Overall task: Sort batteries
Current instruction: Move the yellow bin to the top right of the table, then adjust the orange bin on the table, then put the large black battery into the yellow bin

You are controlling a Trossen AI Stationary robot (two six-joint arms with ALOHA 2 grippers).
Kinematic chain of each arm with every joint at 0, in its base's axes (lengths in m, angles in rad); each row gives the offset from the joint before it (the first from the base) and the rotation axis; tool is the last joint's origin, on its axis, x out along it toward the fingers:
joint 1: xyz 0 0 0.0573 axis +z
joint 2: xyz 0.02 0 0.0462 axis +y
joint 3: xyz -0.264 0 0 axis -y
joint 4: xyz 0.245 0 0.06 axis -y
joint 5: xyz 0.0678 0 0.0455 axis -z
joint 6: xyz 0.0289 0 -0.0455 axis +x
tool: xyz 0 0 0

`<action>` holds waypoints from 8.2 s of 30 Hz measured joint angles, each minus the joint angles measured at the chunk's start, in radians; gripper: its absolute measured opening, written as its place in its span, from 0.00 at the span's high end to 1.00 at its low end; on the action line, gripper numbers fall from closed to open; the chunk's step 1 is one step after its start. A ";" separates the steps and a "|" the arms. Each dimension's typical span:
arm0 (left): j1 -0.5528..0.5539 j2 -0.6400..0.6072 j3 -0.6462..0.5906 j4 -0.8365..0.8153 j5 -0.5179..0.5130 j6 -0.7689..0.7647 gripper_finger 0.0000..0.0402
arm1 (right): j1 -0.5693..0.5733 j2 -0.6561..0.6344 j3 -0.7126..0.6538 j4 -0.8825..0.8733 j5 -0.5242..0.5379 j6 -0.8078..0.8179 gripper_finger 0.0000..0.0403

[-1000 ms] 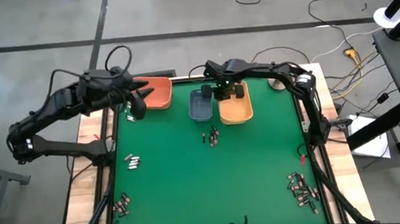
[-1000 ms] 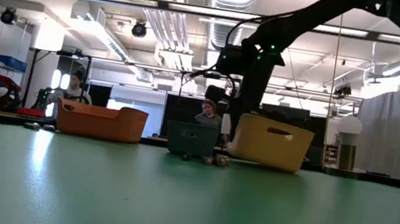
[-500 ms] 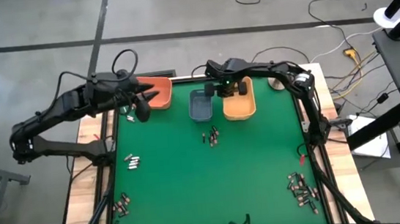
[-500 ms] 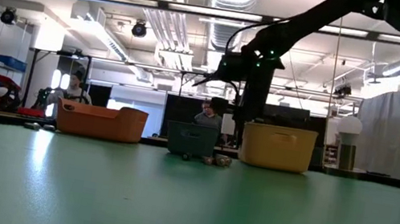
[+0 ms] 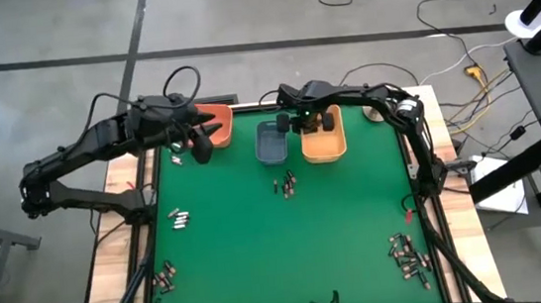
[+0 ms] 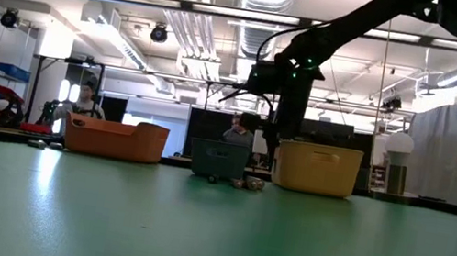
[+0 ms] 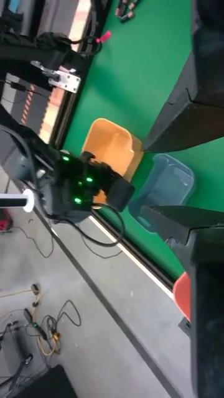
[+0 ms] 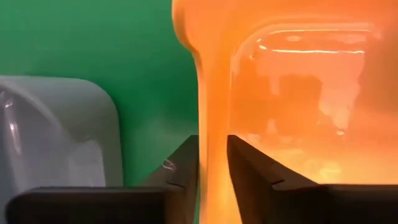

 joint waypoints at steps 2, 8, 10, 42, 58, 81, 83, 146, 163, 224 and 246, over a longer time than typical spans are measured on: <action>0.000 -0.002 -0.010 -0.007 -0.004 -0.022 0.68 | 0.003 -0.028 0.000 -0.009 0.001 -0.005 0.74; 0.002 -0.004 -0.084 -0.003 -0.038 -0.075 0.68 | 0.037 -0.159 0.000 -0.033 0.074 -0.131 0.63; 0.005 0.001 -0.130 0.019 -0.125 -0.153 0.68 | 0.057 -0.222 0.000 -0.033 0.098 -0.188 0.60; 0.413 0.734 0.058 -0.017 0.114 -0.425 0.60 | 0.189 -0.562 -0.065 -0.198 0.239 -0.539 0.56; 0.415 0.893 0.134 -0.055 0.130 -0.403 0.72 | 0.189 -0.562 -0.100 -0.197 0.240 -0.614 0.56; 0.206 0.590 0.314 -0.513 0.121 0.137 1.00 | 0.188 -0.692 -0.150 -0.225 0.273 -0.744 0.57; 0.146 0.532 0.285 -0.510 0.125 0.247 1.00 | 0.188 -0.708 -0.164 -0.220 0.290 -0.751 0.57; 0.129 0.572 -0.289 -0.026 0.156 0.499 1.00 | 0.608 -0.705 -0.474 -0.029 0.264 -0.516 0.55; 0.129 0.562 -0.279 -0.058 0.157 0.468 0.78 | 0.680 -0.705 -0.679 0.332 0.208 -0.419 0.50; 0.093 -0.119 -0.584 0.673 0.268 -0.163 0.61 | 0.772 -0.165 -0.903 1.353 0.947 -0.168 0.49; 0.091 -0.117 -0.583 0.626 0.281 -0.103 0.61 | 0.680 -0.110 -0.885 1.423 0.864 -0.278 0.52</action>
